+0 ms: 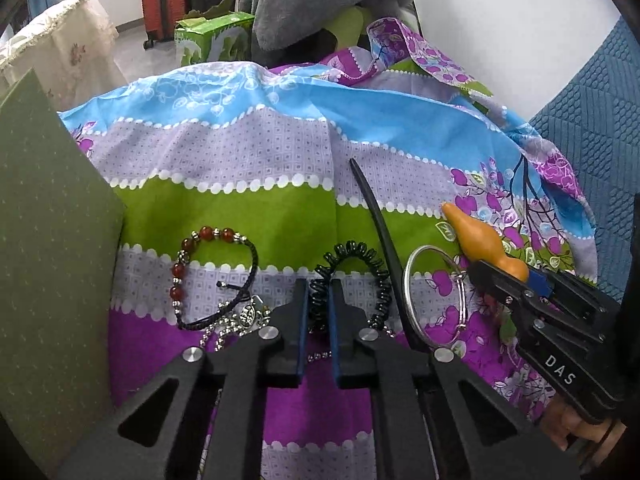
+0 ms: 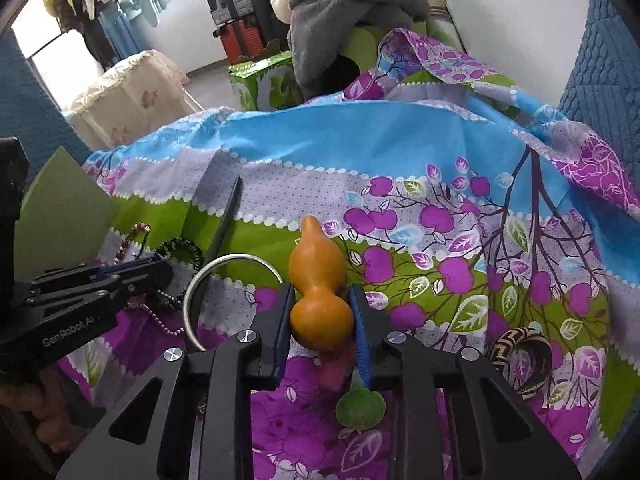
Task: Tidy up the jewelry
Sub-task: 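Grasp the black coiled bracelet with left tool while right tool grasps orange gourd pendant, then lift and carry both held items over the open white box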
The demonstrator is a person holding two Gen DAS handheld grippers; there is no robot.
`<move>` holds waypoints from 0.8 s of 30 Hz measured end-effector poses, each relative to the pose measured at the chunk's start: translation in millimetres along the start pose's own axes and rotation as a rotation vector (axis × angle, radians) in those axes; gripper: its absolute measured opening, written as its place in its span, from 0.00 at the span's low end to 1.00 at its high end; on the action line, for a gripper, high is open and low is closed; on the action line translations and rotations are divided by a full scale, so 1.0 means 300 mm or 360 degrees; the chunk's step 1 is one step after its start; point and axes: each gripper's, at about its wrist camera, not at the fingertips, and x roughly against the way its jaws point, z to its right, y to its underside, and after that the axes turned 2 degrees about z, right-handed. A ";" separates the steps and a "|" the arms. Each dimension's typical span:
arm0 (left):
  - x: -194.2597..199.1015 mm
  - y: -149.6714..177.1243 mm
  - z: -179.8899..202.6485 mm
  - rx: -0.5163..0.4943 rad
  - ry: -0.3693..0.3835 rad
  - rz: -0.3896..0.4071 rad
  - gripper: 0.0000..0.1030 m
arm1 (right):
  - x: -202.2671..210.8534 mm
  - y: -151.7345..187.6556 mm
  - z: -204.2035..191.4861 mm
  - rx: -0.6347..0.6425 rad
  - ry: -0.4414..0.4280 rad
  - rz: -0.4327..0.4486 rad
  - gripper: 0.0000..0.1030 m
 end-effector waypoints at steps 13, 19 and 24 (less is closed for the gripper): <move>0.185 0.014 0.029 -0.0007 0.0013 0.0115 0.08 | 0.183 0.009 -0.048 -0.0021 0.0085 0.0096 0.24; 0.288 0.060 0.036 -0.0020 0.0041 0.0161 0.08 | 0.282 0.061 -0.087 -0.0080 0.0129 0.0133 0.24; 0.370 0.111 0.029 -0.0017 0.0056 0.0203 0.08 | 0.358 0.112 -0.146 -0.0076 0.0153 0.0160 0.24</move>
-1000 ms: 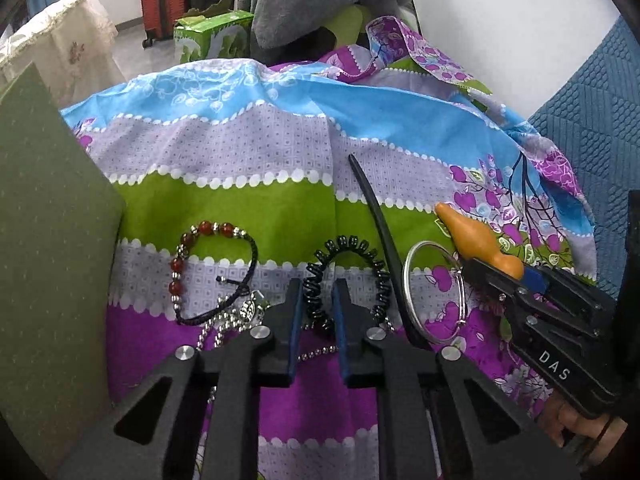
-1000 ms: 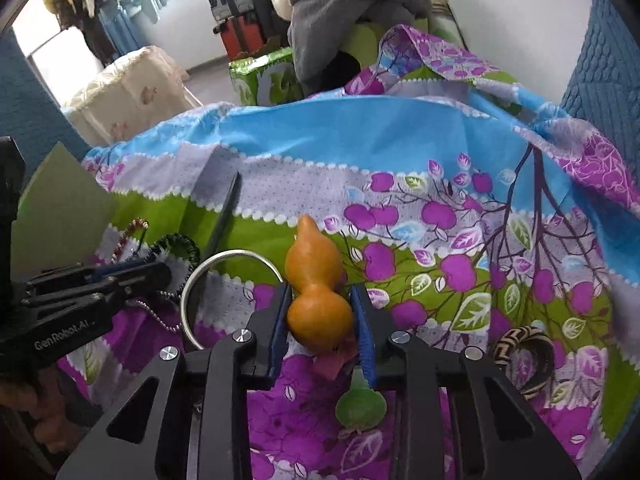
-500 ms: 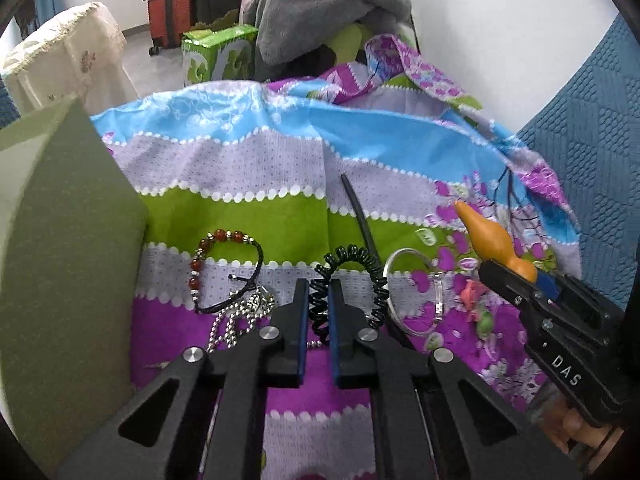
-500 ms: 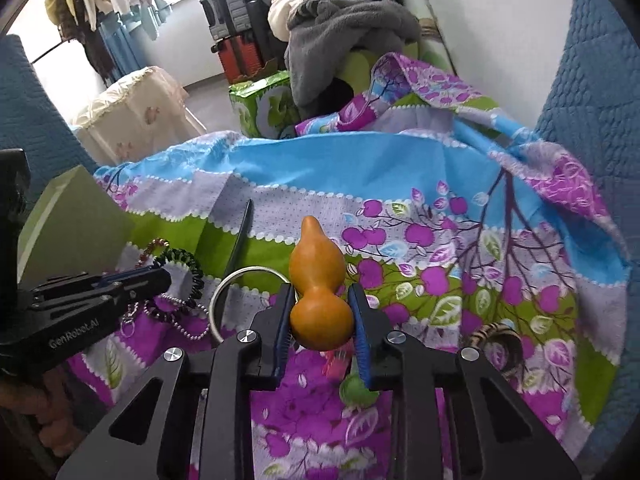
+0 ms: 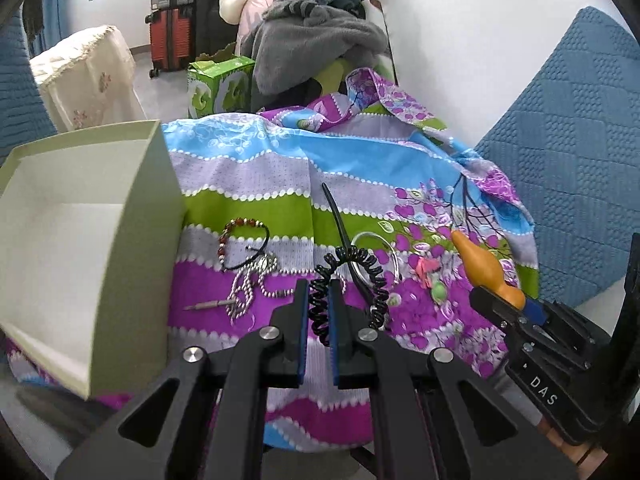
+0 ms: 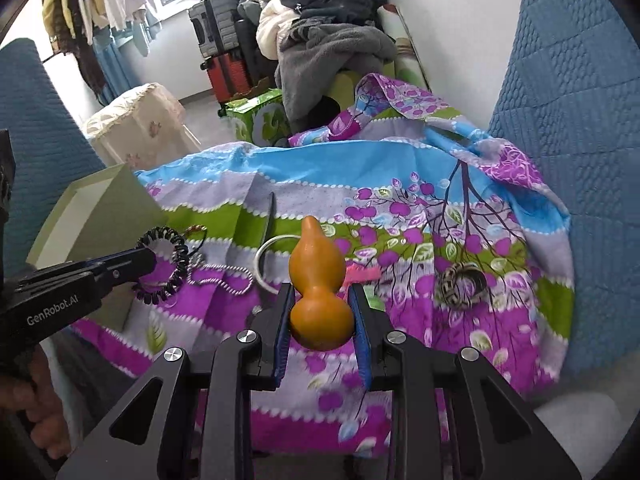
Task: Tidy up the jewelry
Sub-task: 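Lift and carry both held items over the open white box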
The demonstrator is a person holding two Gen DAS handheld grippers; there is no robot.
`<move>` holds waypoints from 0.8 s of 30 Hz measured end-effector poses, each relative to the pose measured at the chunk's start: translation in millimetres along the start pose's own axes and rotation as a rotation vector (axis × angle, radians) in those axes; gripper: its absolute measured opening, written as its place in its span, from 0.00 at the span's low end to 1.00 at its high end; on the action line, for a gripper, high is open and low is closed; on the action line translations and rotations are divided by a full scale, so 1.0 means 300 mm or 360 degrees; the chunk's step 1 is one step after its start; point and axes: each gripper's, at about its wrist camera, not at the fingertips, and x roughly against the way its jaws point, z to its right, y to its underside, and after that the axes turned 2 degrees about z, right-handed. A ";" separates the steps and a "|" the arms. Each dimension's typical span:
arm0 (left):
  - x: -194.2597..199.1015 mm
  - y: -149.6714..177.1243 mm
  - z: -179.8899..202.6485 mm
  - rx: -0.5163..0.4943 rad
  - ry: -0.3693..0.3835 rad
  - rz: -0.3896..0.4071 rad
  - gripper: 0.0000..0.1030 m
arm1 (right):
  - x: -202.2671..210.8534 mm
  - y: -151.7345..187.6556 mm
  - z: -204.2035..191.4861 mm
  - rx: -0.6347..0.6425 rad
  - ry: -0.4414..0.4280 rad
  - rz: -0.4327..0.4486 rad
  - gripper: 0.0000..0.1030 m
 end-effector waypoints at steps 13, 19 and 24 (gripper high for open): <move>0.218 -0.049 -0.033 -0.0004 0.0044 0.0149 0.08 | 0.187 -0.055 -0.065 -0.0048 0.0023 0.0125 0.24; 0.326 -0.123 -0.058 -0.0031 0.0042 0.0239 0.08 | 0.270 -0.152 -0.137 -0.0025 0.0017 0.0223 0.24; 0.408 -0.175 -0.106 -0.0040 0.0009 0.0313 0.08 | 0.326 -0.232 -0.212 0.0010 -0.0012 0.0308 0.24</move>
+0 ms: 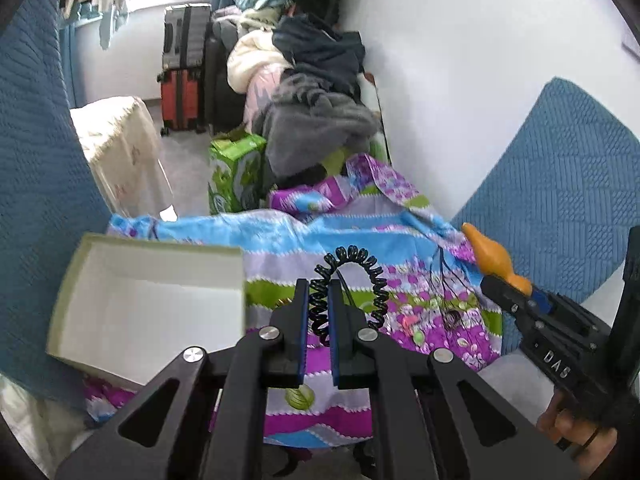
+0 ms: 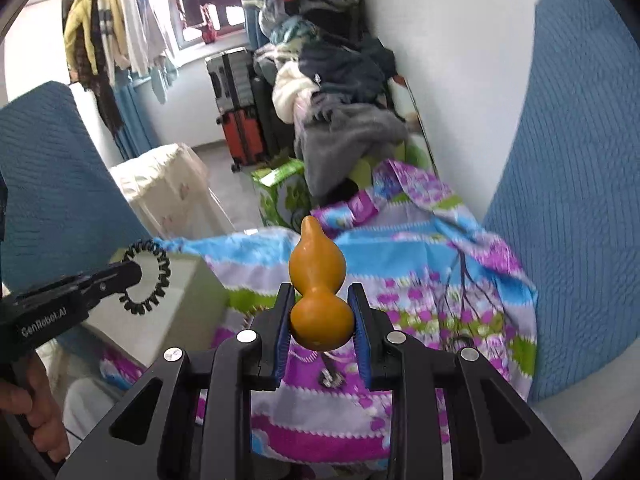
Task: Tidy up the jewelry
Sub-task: 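Lift and carry both held items over the open white box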
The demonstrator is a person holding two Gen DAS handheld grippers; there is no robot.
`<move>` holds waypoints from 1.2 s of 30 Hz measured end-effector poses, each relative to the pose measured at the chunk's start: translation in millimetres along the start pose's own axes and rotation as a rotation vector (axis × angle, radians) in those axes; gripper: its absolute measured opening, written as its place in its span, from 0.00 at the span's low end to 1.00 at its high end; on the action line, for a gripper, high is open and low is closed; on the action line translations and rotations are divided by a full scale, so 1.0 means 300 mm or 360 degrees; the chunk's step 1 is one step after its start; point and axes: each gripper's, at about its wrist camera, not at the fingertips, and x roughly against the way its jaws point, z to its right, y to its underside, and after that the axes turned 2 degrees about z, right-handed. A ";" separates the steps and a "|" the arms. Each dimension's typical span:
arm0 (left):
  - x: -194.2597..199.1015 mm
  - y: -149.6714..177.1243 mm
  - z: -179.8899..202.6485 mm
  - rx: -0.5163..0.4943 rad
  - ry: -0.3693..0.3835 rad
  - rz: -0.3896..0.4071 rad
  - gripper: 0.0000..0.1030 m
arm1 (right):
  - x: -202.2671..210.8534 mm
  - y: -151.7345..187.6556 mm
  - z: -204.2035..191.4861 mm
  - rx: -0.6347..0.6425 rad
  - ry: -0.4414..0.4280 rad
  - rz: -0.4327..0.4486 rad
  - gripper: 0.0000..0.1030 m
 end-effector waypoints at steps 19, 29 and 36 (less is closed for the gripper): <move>0.130 -0.063 -0.331 0.0193 -0.0245 0.0156 0.08 | -0.103 -0.156 -0.408 0.0234 -0.0326 0.0064 0.24; 0.012 0.038 -0.481 0.0339 -0.0355 0.0006 0.08 | -0.312 -0.045 -0.559 0.0387 -0.0456 -0.0147 0.24; -0.073 0.110 -0.560 0.0401 -0.0398 -0.0113 0.08 | -0.453 0.037 -0.607 0.0456 -0.0499 -0.0332 0.24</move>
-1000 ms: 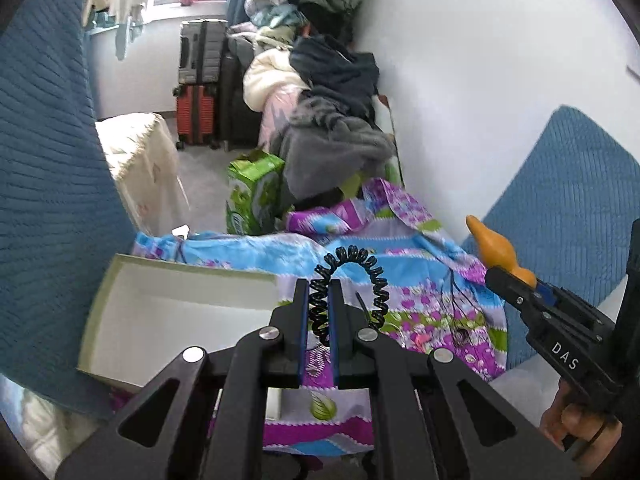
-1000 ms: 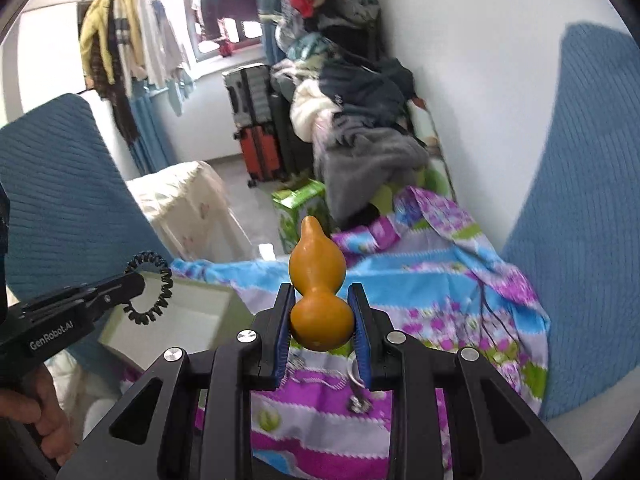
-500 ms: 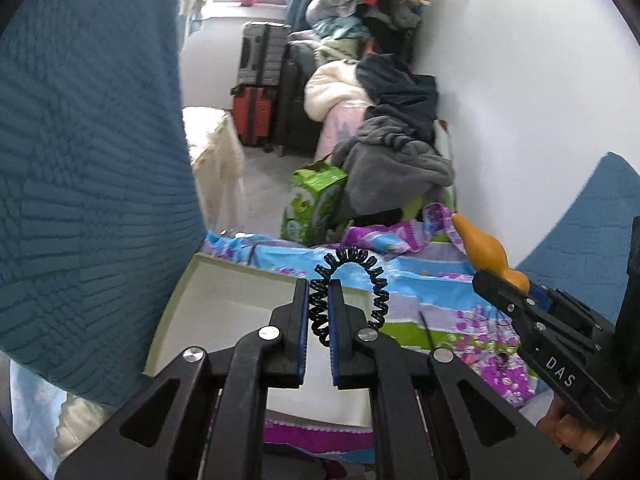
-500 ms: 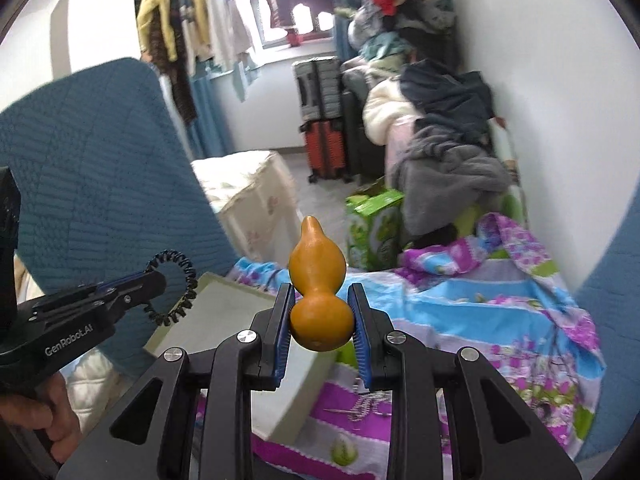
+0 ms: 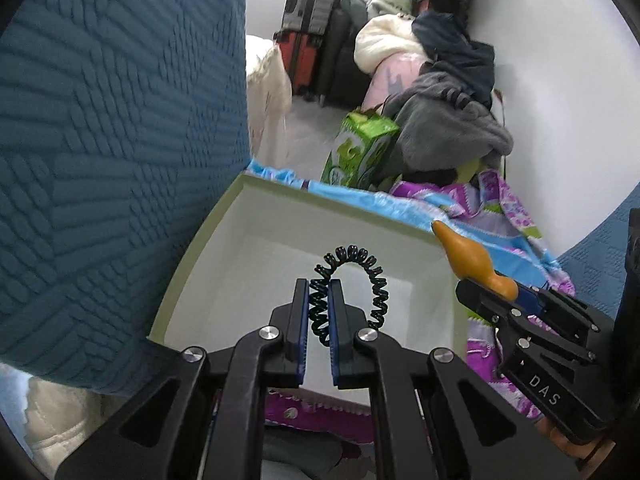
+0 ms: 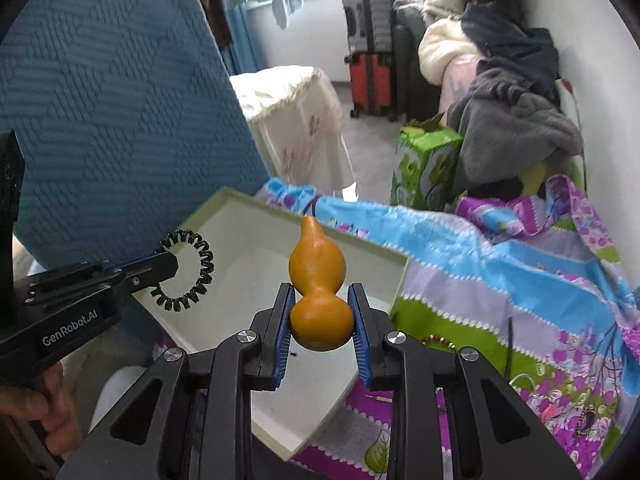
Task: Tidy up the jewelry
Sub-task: 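Lift and carry both held items over the open white box, then open both grippers to drop the bracelet and pendant into the box, then move both tools back over the jewelry on the cloth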
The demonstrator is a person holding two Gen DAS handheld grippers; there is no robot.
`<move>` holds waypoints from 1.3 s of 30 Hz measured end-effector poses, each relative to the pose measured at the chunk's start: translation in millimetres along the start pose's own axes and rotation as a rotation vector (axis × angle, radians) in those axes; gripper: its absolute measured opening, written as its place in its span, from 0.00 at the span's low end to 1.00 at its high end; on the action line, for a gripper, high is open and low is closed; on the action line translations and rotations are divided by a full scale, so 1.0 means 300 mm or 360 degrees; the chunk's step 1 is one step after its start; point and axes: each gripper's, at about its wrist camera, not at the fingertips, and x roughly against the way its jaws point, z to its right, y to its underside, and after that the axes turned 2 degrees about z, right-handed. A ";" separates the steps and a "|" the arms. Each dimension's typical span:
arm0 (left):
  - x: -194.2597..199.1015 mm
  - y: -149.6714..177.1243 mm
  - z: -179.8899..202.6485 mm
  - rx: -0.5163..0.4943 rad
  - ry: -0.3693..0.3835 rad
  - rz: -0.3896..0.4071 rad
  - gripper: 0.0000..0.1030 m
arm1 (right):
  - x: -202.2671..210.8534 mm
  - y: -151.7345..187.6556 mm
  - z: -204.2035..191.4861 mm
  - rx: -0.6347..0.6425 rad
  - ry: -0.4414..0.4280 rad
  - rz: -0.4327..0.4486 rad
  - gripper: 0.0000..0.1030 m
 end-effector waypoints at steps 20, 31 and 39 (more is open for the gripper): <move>-0.084 0.007 -0.033 0.0067 -0.0054 -0.0106 0.29 | -0.065 0.016 0.022 0.0020 -0.0018 -0.0086 0.37; 0.116 -0.058 0.035 0.0061 -0.0032 0.0118 0.58 | 0.152 -0.056 0.064 -0.0014 -0.0015 0.0143 0.36; 0.271 -0.105 0.154 -0.0023 0.0052 0.0293 0.58 | 0.357 -0.096 0.113 -0.0021 0.0017 0.0320 0.36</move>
